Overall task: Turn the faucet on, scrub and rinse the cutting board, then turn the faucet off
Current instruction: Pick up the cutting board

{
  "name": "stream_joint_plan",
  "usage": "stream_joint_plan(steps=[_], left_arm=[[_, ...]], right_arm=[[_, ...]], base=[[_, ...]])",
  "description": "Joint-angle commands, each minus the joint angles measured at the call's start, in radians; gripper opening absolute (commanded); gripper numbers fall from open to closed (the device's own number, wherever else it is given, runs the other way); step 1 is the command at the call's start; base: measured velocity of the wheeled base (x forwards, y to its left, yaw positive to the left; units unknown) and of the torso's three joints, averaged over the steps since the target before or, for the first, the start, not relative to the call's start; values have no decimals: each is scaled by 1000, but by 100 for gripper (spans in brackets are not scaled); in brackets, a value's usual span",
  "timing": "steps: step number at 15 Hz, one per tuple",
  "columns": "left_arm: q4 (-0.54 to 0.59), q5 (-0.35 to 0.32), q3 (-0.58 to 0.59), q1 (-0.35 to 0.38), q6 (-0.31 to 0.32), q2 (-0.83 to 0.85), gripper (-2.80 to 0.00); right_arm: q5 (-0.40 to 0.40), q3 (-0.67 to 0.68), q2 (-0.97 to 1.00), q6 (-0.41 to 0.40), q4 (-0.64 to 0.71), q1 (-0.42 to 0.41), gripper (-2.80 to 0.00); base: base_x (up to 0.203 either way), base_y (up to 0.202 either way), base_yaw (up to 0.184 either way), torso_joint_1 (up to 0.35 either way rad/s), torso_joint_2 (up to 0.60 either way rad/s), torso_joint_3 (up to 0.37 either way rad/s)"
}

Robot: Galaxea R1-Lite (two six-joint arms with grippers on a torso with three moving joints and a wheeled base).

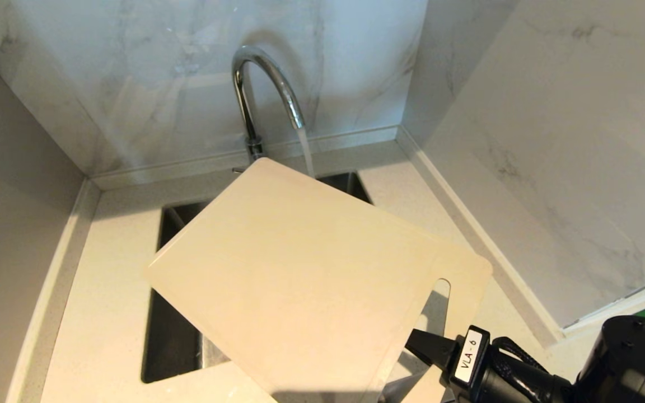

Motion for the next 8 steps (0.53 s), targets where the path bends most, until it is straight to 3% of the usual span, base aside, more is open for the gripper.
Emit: stream_joint_plan(steps=[1, 8], left_arm=[[0, 0, 0, 0, -1, -2, -280], [0, 0, 0, 0, -1, -2, -280]], right_arm=[[0, -1, 3, -12, -8, 1, -280], [-1, -2, -3, 18, -8, 1, -280]], base=[[0, 0, 0, 0, 0, 0], [0, 0, 0, 0, 0, 0]])
